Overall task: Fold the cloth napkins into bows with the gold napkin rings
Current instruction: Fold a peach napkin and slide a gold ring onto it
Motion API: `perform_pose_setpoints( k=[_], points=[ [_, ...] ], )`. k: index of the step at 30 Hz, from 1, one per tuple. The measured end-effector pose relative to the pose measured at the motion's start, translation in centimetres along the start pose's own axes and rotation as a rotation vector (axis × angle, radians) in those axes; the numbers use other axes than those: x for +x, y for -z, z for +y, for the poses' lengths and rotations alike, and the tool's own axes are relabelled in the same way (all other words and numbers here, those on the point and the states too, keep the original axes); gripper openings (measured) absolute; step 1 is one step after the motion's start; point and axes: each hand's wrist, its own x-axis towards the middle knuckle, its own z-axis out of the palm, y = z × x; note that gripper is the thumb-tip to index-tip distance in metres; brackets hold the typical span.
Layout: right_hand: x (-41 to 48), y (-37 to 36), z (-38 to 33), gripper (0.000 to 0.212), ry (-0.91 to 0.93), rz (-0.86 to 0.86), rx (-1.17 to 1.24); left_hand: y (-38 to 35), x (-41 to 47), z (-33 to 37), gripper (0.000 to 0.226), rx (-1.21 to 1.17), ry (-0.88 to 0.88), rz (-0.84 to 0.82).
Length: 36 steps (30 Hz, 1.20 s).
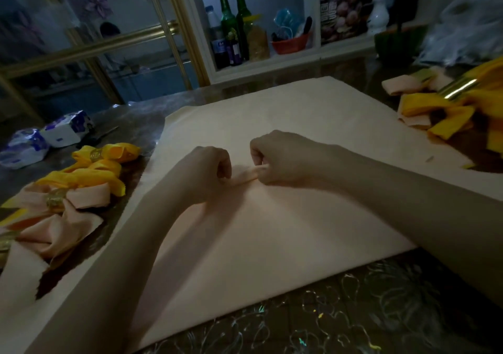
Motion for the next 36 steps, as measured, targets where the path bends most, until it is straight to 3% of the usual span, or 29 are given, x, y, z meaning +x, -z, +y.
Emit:
perform_pose_setpoints(
  k=[7,11,14,18,23,26,33,36],
  points=[
    [-2.1,0.2,1.2,0.014,0.141,0.199,-0.42,-1.5,0.1,1.9,0.019,0.062,-0.099,0.104],
    [-2.8,-0.2,2.2,0.013,0.108,0.226,-0.283,-1.3,-0.3,1.1,0.023,-0.122,-0.059,0.05],
    [-3.1,-0.7,3.1,0.012,0.062,0.221,-0.084,-1.3,-0.5,0.2,0.01,-0.245,-0.063,0.045],
    [-2.9,-1.2,3.6,0.015,0.015,0.276,0.072,-1.6,-0.3,-0.6,0.016,-0.263,-0.012,0.121],
    [-2.2,-1.9,3.6,0.01,-0.051,0.307,0.21,-1.6,-0.1,-2.4,0.018,-0.226,0.018,0.101],
    [-2.6,-1.8,3.5,0.001,-0.052,0.278,0.212,-1.4,-0.3,-2.9,0.018,-0.248,-0.006,0.073],
    [-3.7,-1.6,3.0,0.025,-0.048,0.315,0.154,-1.2,-0.7,-2.9,0.014,-0.251,-0.033,0.043],
    [-3.8,-1.5,2.7,0.02,-0.002,0.34,0.032,-0.7,-1.2,-2.7,0.01,-0.235,-0.051,0.058]
  ],
)
